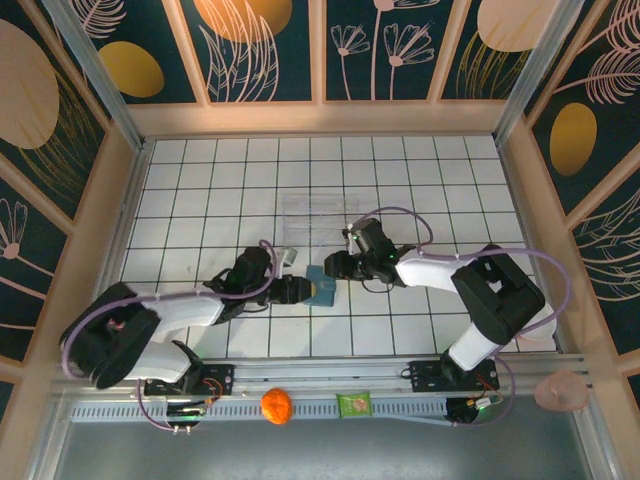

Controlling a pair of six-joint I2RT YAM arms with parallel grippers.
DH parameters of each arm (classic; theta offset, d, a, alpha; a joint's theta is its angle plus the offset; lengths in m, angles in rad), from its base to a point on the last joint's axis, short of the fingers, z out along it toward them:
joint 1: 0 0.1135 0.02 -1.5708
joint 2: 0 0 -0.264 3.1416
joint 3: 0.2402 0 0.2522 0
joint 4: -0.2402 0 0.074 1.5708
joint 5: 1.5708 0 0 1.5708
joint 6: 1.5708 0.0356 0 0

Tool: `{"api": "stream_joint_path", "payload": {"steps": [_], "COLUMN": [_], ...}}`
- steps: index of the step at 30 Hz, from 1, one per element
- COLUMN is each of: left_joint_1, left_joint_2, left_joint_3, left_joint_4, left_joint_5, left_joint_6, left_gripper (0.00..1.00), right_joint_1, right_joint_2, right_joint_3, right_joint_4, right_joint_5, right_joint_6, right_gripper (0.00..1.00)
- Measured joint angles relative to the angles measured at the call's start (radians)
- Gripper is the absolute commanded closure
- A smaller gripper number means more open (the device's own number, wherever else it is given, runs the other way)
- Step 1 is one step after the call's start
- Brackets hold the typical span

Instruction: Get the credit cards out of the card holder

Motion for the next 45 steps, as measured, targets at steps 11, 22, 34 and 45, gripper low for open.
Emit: {"api": "stream_joint_path", "payload": {"steps": [11, 22, 34, 45], "left_joint_1": [0.0, 0.0, 0.0, 0.0], "left_joint_2": [-0.209, -0.342, -0.359, -0.35], "left_joint_3": [-0.033, -0.098, -0.119, -0.122], "left_joint_4": [-0.077, -0.093, -0.09, -0.019], "left_joint_5": [-0.299, -0.42, -0.414, -0.278], "left_joint_6": [0.024, 0.019, 0.016, 0.039], "left_gripper": [0.58, 0.48, 0.36, 0.26], "right_joint_1": [0.053, 0.047, 0.044, 0.023], "right_joint_2": [-0.011, 0.036, 0.083, 0.018], "right_joint_3": [-0.008, -0.006, 0.027, -0.045], "right_joint_4": [-0.002, 0.001, 0.037, 0.165], "right_joint_5": [0.058, 0.083, 0.05, -0.034], "right_joint_6": [0.02, 0.06, 0.026, -0.032], "right_gripper": [0.52, 0.52, 0.89, 1.0]}}
